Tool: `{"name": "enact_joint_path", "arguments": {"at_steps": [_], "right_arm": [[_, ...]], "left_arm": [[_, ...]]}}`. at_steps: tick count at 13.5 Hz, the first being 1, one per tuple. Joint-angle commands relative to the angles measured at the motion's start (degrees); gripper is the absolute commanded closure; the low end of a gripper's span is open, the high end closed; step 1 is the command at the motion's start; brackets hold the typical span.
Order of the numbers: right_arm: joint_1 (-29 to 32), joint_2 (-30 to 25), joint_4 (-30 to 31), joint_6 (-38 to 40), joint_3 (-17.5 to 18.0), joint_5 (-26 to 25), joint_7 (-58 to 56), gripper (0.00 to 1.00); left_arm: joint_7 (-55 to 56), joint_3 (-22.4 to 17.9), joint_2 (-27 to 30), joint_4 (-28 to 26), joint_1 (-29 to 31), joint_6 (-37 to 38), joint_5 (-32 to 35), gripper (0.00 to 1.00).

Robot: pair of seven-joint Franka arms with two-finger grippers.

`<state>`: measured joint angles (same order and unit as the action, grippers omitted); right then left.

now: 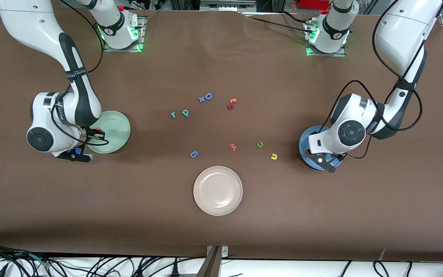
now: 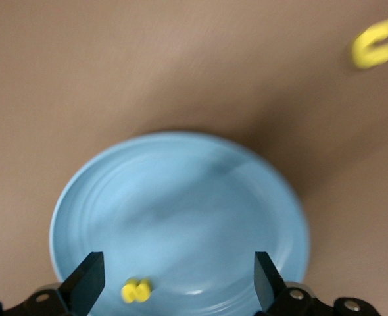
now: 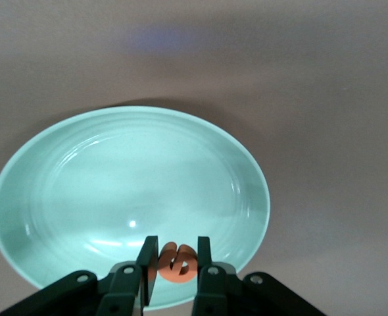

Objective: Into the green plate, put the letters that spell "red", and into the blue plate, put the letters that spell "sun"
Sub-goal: 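Open both grippers to drop the letters onto the blue and green plates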

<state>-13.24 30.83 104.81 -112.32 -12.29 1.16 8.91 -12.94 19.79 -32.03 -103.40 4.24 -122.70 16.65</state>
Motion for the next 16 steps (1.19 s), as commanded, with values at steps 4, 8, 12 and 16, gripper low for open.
{"name": "enact_joint_path", "arguments": {"at_steps": [4, 8, 12, 16], "right_arm": [[1.5, 0.8, -0.5, -1.1, 0.4, 0.6, -0.1, 0.11], [-0.7, -1.8, -2.1, 2.5, 2.4, 0.6, 3.3, 0.01], [-0.8, -4.3, -2.8, 6.1, 10.2, 0.9, 14.0, 0.01], [-0.8, -4.5, -1.6, 4.5, 20.0, 3.6, 31.2, 0.01]], "left_arm": [[4.8, 1.1, -3.7, 9.3, -7.6, 1.5, -4.4, 0.00], [4.8, 0.8, -8.7, 12.2, -11.0, -1.8, -4.2, 0.00], [4.8, 0.5, -12.3, 11.8, -11.4, -9.1, -4.0, 0.00], [6.5, 0.0, -13.9, 11.5, -13.3, -10.7, 0.8, 0.00]]}}
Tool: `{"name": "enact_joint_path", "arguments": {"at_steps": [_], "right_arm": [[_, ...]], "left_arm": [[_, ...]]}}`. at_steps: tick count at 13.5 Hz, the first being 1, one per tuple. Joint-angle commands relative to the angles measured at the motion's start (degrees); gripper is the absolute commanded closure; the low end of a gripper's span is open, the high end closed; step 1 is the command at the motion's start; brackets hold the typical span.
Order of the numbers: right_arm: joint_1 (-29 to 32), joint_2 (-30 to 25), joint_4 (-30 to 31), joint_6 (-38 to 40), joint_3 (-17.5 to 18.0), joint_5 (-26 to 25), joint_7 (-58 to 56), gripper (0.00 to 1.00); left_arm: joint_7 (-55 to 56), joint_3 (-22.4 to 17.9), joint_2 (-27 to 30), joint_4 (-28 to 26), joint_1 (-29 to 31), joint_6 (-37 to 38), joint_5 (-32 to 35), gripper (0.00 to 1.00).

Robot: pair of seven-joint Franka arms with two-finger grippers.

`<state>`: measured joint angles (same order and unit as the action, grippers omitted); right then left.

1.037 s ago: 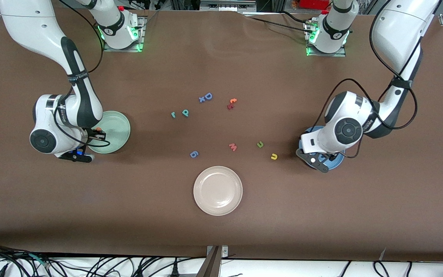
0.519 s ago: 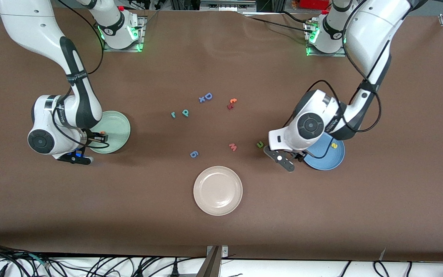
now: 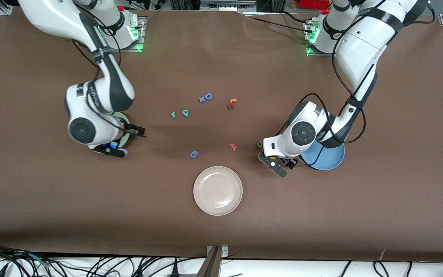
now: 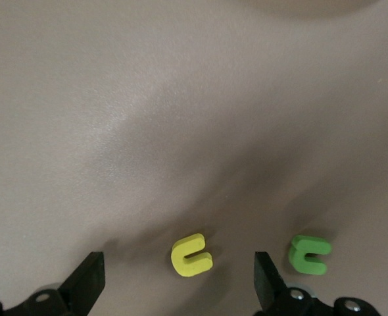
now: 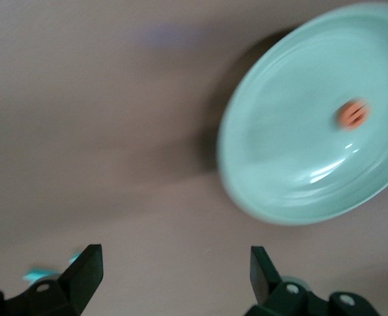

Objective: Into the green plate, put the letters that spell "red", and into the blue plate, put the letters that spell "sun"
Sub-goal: 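Grasp the yellow u with the left gripper while the right gripper reaches teal letters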

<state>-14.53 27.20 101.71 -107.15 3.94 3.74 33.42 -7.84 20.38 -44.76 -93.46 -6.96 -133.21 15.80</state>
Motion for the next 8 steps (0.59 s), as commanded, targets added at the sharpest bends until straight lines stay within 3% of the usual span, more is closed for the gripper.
{"name": "enact_joint_path", "arguments": {"at_steps": [1, 4, 6, 7, 8], "right_arm": [[0.5, -0.7, 2.4, -2.8, 6.1, 1.0, 10.7, 0.01], [0.5, -0.3, 9.1, -14.1, 10.6, 1.0, 17.3, 0.01], [0.5, 0.2, 10.4, -16.8, 12.2, 0.9, 19.9, 0.01], [0.5, 0.6, 11.0, -17.6, 12.2, 0.9, 19.9, 0.01], [0.4, 0.8, 12.4, -19.4, 12.4, 0.9, 20.0, 0.01]], "left_arm": [[2.9, -0.6, -1.1, 1.2, -2.3, -0.1, 1.8, 0.00], [3.2, -0.6, -1.7, 1.0, -1.9, -0.2, 4.4, 0.00], [3.3, -0.6, -1.6, 0.9, -2.0, -0.1, 4.5, 0.00], [3.2, -0.6, -1.6, 0.9, -1.8, -0.1, 4.5, 0.07], [3.3, -0.6, -1.6, 0.8, -1.8, 0.1, 4.6, 0.21]]}}
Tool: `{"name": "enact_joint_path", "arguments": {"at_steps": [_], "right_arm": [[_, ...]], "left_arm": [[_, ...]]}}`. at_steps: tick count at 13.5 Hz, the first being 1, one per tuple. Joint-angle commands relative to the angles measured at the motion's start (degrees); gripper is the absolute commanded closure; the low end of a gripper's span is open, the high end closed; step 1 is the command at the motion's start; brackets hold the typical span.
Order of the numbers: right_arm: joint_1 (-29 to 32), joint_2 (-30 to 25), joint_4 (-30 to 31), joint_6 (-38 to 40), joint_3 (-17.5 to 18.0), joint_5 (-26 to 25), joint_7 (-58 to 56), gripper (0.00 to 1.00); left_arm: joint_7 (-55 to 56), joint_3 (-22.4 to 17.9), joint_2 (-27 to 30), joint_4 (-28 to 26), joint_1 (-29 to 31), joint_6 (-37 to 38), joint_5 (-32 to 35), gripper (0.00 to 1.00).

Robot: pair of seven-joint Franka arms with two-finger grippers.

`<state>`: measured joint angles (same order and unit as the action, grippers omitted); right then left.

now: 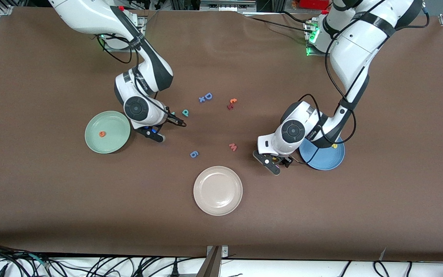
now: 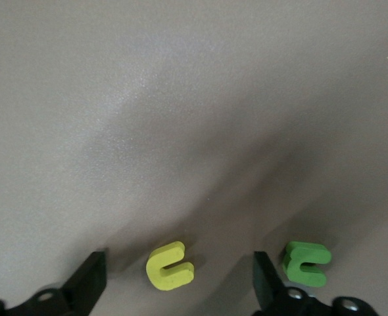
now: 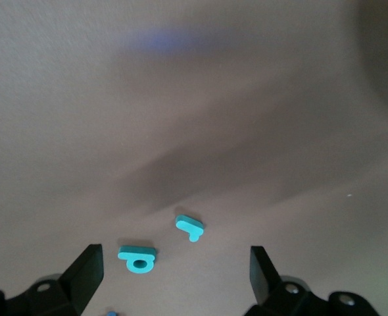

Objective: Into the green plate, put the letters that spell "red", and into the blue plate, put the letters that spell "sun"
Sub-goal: 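Grasp the yellow u with the left gripper while the right gripper reaches teal letters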

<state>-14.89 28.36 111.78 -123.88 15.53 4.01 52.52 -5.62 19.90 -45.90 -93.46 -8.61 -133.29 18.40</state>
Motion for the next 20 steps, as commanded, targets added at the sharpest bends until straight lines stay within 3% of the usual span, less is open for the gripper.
{"name": "enact_joint_path", "arguments": {"at_steps": [1, 2, 5, 10, 12, 17, 20], "right_arm": [[0.3, -0.2, 4.0, -5.6, 0.9, 0.7, 1.6, 0.01], [0.3, -0.3, 4.7, -6.1, 0.8, 0.7, 2.2, 0.01], [0.3, -0.3, 5.2, -6.5, 0.8, 0.7, 2.5, 0.08], [0.1, -1.3, 9.1, -10.4, 0.8, 0.4, 4.6, 0.08], [0.0, -1.5, 9.2, -10.9, 0.8, 0.4, 4.7, 0.16], [0.0, -2.9, 12.7, -16.8, 0.8, 0.3, 7.3, 0.16], [0.0, -2.9, 13.2, -17.8, 0.8, 0.2, 7.3, 0.16]], "left_arm": [[1.1, -0.1, -0.5, 0.7, -0.4, 0.4, 1.9, 0.52], [1.1, -0.1, -0.5, 0.8, -0.4, 0.5, 1.9, 0.74], [1.1, -0.1, -0.1, 0.9, 0.1, 0.7, 1.9, 0.85], [0.8, 0.0, 1.9, 2.0, 1.0, 5.6, 1.3, 0.87], [0.5, 0.6, 3.2, 2.1, 2.9, 7.5, 1.0, 0.87], [0.6, 0.6, 7.8, 2.0, 3.3, 16.3, 1.0, 0.88], [0.9, 0.6, 9.7, 0.4, 6.6, 21.6, -1.7, 0.88]]}}
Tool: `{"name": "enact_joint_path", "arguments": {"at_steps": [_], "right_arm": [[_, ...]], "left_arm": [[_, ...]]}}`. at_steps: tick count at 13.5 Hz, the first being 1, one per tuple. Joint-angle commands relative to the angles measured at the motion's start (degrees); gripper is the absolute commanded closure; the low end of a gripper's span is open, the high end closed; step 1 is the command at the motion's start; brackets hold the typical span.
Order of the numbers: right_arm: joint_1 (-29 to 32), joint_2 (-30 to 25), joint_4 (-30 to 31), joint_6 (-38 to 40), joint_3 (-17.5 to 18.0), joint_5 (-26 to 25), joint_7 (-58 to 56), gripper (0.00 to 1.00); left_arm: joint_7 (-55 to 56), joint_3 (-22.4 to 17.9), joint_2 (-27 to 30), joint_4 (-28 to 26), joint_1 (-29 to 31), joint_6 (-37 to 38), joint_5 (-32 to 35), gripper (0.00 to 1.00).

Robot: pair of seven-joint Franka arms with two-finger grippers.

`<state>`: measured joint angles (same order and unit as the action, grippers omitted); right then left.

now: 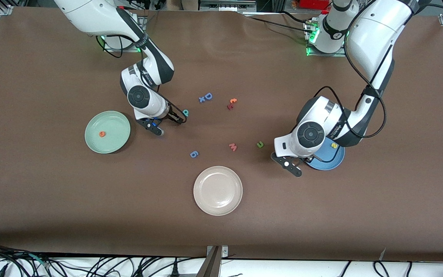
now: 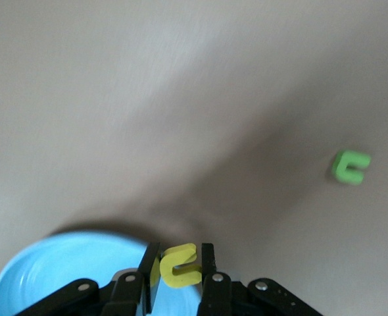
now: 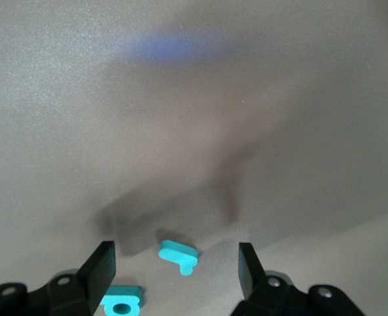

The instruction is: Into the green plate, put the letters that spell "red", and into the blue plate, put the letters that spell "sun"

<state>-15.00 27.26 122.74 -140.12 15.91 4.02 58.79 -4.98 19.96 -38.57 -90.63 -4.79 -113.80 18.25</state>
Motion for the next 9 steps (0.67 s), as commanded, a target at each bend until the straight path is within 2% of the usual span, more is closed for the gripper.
{"name": "enact_joint_path", "arguments": {"at_steps": [1, 6, 7, 8, 9], "right_arm": [[0.1, -1.8, 2.2, -1.8, 0.4, 0.2, 1.1, 0.16], [0.1, -1.7, 3.0, -3.1, 0.4, 0.2, 1.1, 0.17], [0.1, -1.7, 3.0, -3.1, 0.4, 0.2, 1.1, 0.20], [0.1, -1.7, 3.0, -3.1, 0.4, 0.2, 1.1, 0.30], [0.1, -1.7, 3.0, -3.1, 0.4, 0.2, 1.1, 0.31]], "left_arm": [[0.0, 0.5, 2.9, -3.9, 3.4, 2.9, -1.6, 0.88], [-0.6, 0.5, 3.2, -10.3, 8.5, 1.8, -1.0, 0.88], [-0.6, 0.5, 3.5, -12.4, 9.0, -0.5, -1.0, 0.88], [-0.6, 0.5, 3.9, -14.4, 9.2, -2.1, -1.1, 0.87], [-0.6, 0.5, 4.2, -15.9, 9.8, -3.0, -1.1, 0.86]]}}
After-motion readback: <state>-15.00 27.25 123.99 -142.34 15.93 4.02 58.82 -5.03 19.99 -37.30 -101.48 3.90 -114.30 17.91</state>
